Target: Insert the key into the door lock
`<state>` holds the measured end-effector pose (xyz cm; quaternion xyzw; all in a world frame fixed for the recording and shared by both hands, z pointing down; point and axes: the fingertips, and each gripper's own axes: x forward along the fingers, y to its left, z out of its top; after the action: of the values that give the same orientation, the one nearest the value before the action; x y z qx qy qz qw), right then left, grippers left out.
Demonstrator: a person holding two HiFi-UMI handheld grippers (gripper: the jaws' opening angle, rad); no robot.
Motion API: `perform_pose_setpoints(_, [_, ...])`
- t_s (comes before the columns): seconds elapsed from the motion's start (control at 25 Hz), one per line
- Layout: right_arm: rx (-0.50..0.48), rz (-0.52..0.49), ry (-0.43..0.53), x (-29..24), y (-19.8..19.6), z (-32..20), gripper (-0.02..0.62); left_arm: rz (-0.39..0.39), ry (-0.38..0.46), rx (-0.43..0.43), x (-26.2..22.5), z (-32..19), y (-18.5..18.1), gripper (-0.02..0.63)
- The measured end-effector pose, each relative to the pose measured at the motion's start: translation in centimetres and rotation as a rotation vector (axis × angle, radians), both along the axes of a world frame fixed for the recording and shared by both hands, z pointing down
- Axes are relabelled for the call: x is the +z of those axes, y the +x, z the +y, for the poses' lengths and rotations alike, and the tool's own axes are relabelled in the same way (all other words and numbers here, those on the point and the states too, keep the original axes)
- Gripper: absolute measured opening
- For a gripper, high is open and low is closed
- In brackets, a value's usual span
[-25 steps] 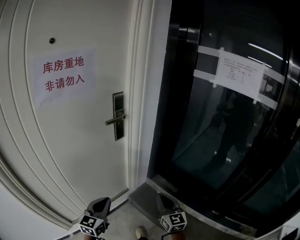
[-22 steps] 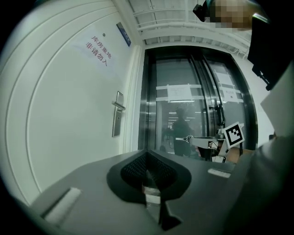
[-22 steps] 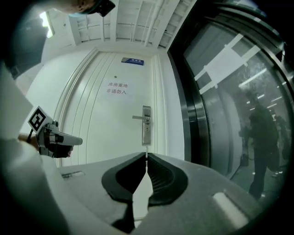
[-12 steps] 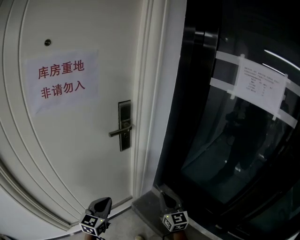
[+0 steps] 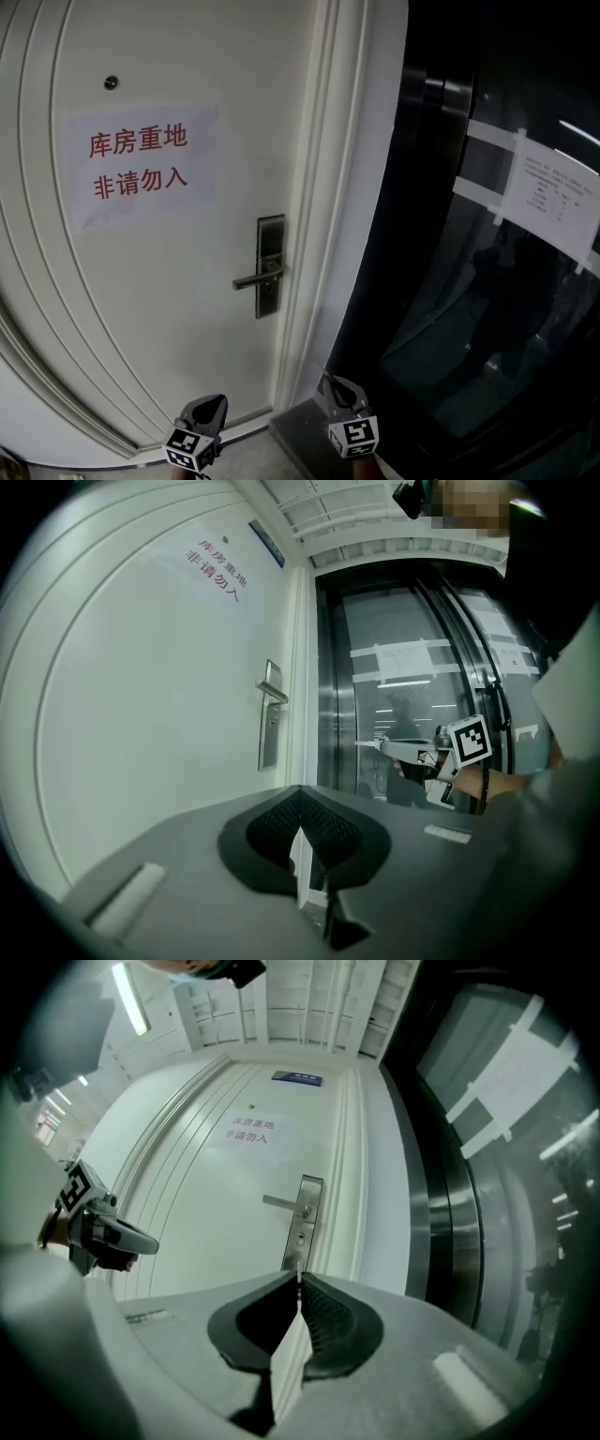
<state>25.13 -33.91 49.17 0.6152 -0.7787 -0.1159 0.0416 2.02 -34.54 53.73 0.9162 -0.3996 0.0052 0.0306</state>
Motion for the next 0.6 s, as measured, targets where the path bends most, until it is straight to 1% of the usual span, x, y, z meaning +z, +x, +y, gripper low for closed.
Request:
perform_pose_setpoints(0.2, [-0.037, 0.167, 0.078, -2.7, -0.8, -3.3, 0.011, 0.000, -0.008, -0.058, 0.3, -1.0, -0.8, 0.002])
perform_pose_setpoints(0.32, [-0.037, 0.345, 0.128, -4.9, -1.9, -5.0, 0.011, -0.002, -0.010, -0.090, 0.6, -1.5, -1.3, 0.002])
perform_pose_setpoints(0.48, [-0.034, 0.580, 0.234, -7.3, -3.9, -7.3, 0.011, -0.010, -0.009, -0.125, 0.8, -2.5, -1.8, 0.002])
perform_pose_setpoints(0.6, [-0.057, 0.697, 0.263, -7.7, -5.2, -9.3, 0.011, -0.006, -0.008, -0.147, 0.6, -3.1, -2.1, 0.002])
